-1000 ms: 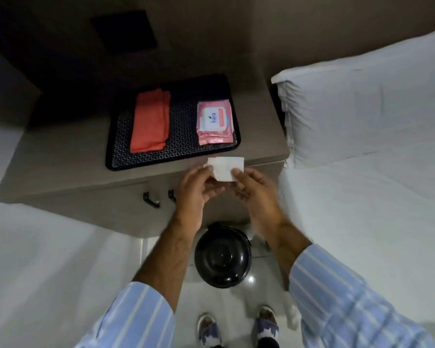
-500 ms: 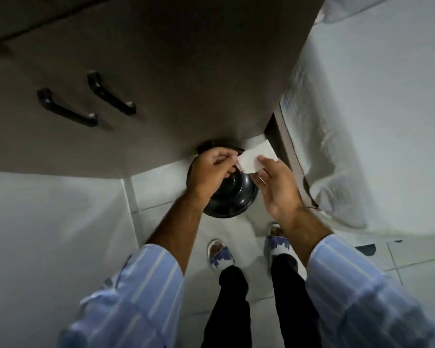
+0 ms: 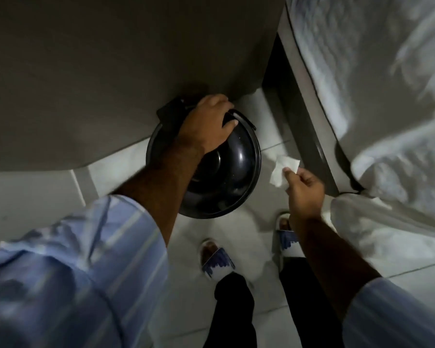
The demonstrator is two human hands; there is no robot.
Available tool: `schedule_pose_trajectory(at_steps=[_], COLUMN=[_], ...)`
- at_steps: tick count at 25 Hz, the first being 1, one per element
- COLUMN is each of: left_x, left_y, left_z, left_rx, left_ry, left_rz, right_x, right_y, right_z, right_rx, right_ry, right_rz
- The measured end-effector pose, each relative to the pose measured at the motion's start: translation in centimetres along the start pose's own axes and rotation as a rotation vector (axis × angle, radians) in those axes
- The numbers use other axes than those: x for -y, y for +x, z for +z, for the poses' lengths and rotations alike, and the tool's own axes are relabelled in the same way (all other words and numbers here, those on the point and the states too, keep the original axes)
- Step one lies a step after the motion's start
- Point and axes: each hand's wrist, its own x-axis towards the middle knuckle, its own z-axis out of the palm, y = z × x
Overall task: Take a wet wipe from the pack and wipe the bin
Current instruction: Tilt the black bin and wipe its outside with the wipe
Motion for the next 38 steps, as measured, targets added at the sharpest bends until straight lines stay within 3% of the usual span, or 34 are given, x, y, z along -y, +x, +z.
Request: schedule_pose_trajectory(at_steps=[4,10,16,20,23,25,29,33,35,38], left_x=[0.6,1.5,6.2,8.5,9.3,10.2,12.1,12.5,12.4,12.1], left_y=[3.7,1.2,-8.0,-11.8,-13.7,-14.2,-13.9,-12.9,-13.1,-13.8], left_z=[2.2,1.4,1.2,2.4,3.3,3.7,3.3,2.9,3.0,3.4], left_rx=[-0.008,-0.180,-0.439,-0.566,-0.614,-0.635,-0.679,-0.647,-0.640,-0.634], left_ry=[0.166,-0.050,-0.230,-0.308,-0.312,-0.342,-0.477,-0.495,-0.472,-0.432], left_rz=[0.045,-0.085,-0.231,-0.215,-0.167,-0.162,-0.262,-0.264,-0.220,-0.160], right_x=[-3.4,-4.2,-2.4,-2.5,-2.9,-3.1,-3.4,-3.7,-4.4,-4.0], right_y=[2.0,1.9,2.4,3.6,3.8,2.1,-4.6,-8.7,-7.1,-2.0], right_z=[1.2,1.2,3.2,7.0,10.8,13.1,13.7,11.5,11.3,13.1], right_rx=[-0.007,-0.028,0.012,0.079,0.192,0.320,0.610,0.880,0.891,0.755], right_ry=[-0.045,-0.209,-0.444,-0.608,-0.748,-0.692,-0.277,-0.338,-0.383,-0.407], right_rz=[0.000,-0.011,-0.197,-0.338,-0.316,-0.288,-0.299,-0.543,-0.567,-0.457])
